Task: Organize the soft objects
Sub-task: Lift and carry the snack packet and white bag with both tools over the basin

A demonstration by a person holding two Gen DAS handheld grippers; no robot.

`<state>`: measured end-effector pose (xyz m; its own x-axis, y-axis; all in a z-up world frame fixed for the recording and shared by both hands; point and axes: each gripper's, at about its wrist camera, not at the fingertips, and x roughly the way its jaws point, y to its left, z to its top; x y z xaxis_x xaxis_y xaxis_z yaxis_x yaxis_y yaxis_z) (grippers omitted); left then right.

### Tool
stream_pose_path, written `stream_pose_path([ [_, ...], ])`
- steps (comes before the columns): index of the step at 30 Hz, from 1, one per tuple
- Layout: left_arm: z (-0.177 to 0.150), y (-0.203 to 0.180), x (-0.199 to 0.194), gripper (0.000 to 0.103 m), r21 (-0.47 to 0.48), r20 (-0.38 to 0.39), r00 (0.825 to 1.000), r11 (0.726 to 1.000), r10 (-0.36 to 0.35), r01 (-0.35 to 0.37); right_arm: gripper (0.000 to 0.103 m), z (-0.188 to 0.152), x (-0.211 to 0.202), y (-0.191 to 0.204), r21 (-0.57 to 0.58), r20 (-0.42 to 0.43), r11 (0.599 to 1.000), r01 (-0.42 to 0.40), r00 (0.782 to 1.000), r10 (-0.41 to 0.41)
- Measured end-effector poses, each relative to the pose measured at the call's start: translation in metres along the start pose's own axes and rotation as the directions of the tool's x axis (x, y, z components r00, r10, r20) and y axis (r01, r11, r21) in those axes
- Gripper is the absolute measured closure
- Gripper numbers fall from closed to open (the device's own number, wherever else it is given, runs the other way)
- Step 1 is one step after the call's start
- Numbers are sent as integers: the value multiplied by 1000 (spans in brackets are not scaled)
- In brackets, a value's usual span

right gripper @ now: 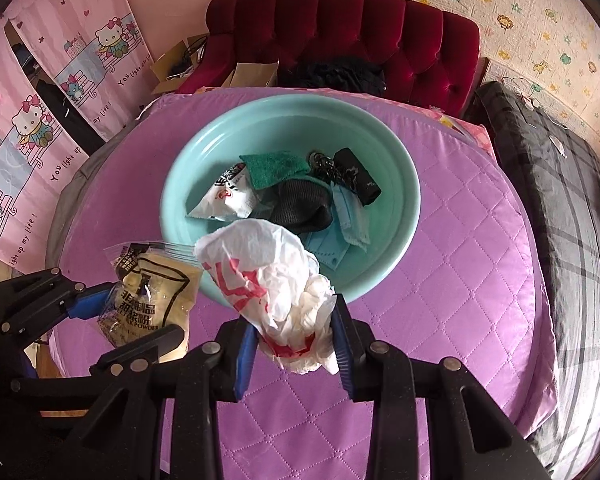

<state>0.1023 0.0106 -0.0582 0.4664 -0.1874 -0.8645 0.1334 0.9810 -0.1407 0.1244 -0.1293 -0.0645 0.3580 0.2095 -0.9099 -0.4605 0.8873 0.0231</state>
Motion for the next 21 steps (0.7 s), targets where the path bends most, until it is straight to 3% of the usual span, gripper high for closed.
stream_pose_path([
  [21,72,19,42,60,33,-2,999,999,37,-37,65,76,31,-32,56,5,998,3,1000,-4],
])
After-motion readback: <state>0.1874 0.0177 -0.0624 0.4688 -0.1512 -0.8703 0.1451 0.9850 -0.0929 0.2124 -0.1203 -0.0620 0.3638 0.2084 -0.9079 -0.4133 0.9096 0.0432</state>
